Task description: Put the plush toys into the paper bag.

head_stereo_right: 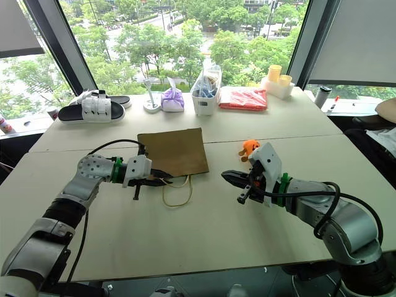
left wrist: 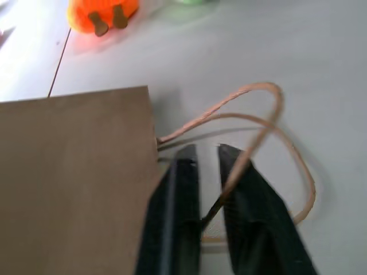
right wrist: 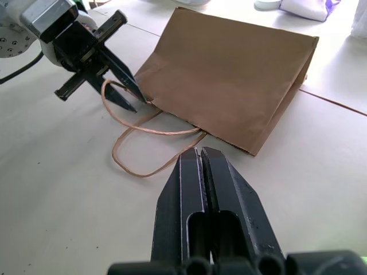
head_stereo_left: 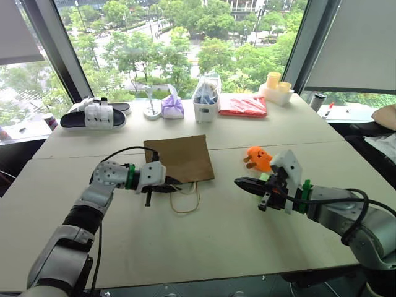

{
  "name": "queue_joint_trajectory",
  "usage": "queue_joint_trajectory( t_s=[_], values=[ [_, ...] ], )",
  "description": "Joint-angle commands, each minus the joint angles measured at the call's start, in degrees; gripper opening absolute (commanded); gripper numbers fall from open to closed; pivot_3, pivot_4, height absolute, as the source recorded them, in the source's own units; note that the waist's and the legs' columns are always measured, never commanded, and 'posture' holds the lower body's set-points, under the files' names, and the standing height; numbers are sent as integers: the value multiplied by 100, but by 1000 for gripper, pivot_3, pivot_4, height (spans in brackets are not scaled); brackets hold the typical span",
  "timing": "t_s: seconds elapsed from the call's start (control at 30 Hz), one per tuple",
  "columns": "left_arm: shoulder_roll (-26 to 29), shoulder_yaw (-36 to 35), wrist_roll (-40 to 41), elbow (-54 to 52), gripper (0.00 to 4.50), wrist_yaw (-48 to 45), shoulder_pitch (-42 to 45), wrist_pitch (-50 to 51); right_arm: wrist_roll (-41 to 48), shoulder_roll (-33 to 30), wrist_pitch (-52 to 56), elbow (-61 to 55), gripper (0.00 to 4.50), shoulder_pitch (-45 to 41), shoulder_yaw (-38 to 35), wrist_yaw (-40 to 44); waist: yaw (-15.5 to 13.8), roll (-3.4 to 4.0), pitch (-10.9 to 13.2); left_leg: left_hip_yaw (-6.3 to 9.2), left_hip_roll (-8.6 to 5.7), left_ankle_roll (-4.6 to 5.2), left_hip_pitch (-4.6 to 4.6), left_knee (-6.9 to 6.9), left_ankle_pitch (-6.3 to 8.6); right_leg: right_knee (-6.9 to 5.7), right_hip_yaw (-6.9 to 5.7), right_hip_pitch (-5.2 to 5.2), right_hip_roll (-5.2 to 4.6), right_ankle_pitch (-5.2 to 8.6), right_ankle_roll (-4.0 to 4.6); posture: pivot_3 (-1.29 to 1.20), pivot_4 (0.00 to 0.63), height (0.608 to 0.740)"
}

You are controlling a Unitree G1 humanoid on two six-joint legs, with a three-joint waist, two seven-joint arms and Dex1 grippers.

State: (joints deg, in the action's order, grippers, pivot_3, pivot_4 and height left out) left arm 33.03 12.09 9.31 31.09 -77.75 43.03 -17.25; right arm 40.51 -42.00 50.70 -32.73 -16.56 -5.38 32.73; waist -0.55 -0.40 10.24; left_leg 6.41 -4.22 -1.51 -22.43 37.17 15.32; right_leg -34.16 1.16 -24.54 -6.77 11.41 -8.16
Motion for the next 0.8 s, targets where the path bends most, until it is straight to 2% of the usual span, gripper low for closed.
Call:
queue_joint_trajectory(
  t_s=[0.03, 0.17, 0.27, 0.43, 0.67, 0.8],
  values=[
    [-14, -276, 345, -361, 36, -92, 260, 420, -124, 62, -116, -243, 0, 107, -16, -128, 1, 0, 0, 0, 0, 0, 0, 0, 0, -1, 0, 0, 0, 0, 0, 0, 150, 740],
    [-131, -470, 814, -897, 36, -1, 575, 1532, -504, 290, -255, -256, 0, 199, 424, -354, -1, -2, 1, 4, -1, 0, -1, 7, 0, -6, -2, 2, 2, 0, -1, 0, 150, 740],
    [-230, -604, 1224, -1421, 36, 97, 847, 2456, -927, 1043, -186, -71, 0, -107, 1047, -1010, 48, -5, 1, 6, 0, 0, 0, 10, 0, -10, -2, 2, 4, 0, -1, 0, 150, 740],
    [-180, -618, 1387, -1903, 36, 145, 811, 3102, -1650, 1907, -403, 712, 0, -640, 1651, -1501, 179, 1, -1, 9, 0, -2, 8, 3, -1, -18, -1, 0, 7, 1, -2, 0, 150, 740],
    [-170, -845, 1814, -2582, 36, 423, 734, 3931, -2452, 2659, -1166, 2507, 0, -1454, 2100, -1426, 155, 1, -1, 12, 0, -6, 6, 0, -4, -20, 0, -5, 9, 1, -1, 0, 150, 740],
    [-331, -1231, 2084, -2645, 36, 1026, 939, 4315, -2713, 2953, -1548, 3500, 0, -1572, 2272, -1204, 155, 1, -1, 13, -1, -6, 6, 0, -4, -20, 0, -5, 9, 1, -1, 0, 150, 740]
  ],
)
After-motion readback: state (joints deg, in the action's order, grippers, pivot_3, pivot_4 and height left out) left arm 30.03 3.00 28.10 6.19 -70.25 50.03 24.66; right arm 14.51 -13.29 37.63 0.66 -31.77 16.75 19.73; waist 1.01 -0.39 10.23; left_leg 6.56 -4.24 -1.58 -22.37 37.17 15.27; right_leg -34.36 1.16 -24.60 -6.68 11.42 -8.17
